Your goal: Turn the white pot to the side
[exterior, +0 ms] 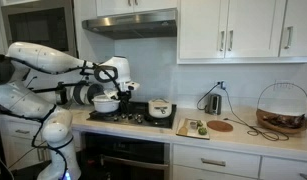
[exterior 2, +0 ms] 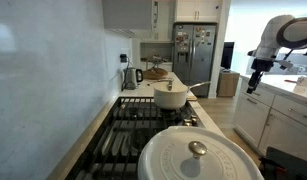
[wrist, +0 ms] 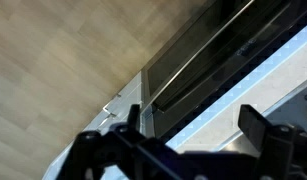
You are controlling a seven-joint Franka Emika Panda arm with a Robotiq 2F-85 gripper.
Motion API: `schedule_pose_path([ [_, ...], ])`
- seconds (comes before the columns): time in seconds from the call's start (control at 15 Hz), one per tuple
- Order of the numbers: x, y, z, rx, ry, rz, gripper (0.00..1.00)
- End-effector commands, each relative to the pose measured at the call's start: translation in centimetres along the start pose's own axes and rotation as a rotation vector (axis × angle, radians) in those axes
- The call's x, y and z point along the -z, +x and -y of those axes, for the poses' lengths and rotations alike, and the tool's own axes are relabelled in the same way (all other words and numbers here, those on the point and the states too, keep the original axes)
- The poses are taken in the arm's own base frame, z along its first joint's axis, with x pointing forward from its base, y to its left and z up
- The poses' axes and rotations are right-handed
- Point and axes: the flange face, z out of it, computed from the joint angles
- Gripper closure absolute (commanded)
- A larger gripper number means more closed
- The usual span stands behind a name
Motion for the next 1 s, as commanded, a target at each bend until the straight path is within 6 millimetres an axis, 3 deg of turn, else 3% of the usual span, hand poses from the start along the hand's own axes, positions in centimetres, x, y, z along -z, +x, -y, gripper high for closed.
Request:
schedule_pose_path([
  [0.0,0.1,0.0,0.0,0.000,0.000,0.001,0.00],
  [0.4,0.9,0.9,0.5,0.063,-0.012,-0.009,0.00],
  [0.93,4.5,5.7,3.0,0.302,-0.036,-0.052,0.00],
])
